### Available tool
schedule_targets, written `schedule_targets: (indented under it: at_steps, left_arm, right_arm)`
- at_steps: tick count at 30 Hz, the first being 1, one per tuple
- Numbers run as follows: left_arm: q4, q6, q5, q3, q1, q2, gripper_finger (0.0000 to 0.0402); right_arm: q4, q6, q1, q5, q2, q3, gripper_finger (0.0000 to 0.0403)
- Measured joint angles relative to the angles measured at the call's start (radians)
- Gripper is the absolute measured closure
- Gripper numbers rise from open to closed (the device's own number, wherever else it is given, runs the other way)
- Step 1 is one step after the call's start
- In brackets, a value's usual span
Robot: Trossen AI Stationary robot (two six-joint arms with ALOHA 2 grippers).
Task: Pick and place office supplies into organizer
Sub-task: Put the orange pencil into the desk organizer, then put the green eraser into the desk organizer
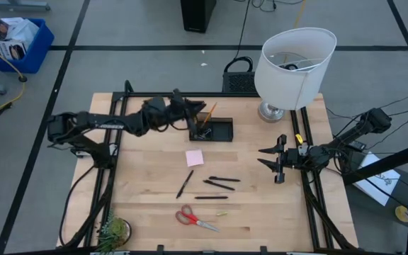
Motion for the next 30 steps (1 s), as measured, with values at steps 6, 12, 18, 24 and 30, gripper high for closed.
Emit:
schedule_targets:
  at_steps: [6, 12, 18, 24, 30]
  left_arm:
    - [0.080, 0.064, 0.134, 0.000, 0.086, 0.000, 0.0380]
    - [0.065, 0.037, 0.156, 0.001, 0.126, 0.031, 0.0385]
    - [0.090, 0.017, 0.157, -0.002, 0.144, 0.119, 0.0355]
    - [0.175, -0.012, 0.153, -0.002, 0.144, 0.209, 0.0352]
    - [0.177, -0.057, 0.145, -0.002, 0.138, 0.219, 0.0351]
  right_arm:
    - [0.001, 0.000, 0.000, 0.000, 0.000, 0.000, 0.0250]
    - [0.003, 0.000, 0.000, 0.000, 0.000, 0.000, 0.0250]
    - [0.000, 0.000, 0.000, 0.000, 0.000, 0.000, 0.0250]
    - [0.000, 0.000, 0.000, 0.000, 0.000, 0.000, 0.0250]
    - [0.000, 0.000, 0.000, 0.000, 0.000, 0.000, 0.0250]
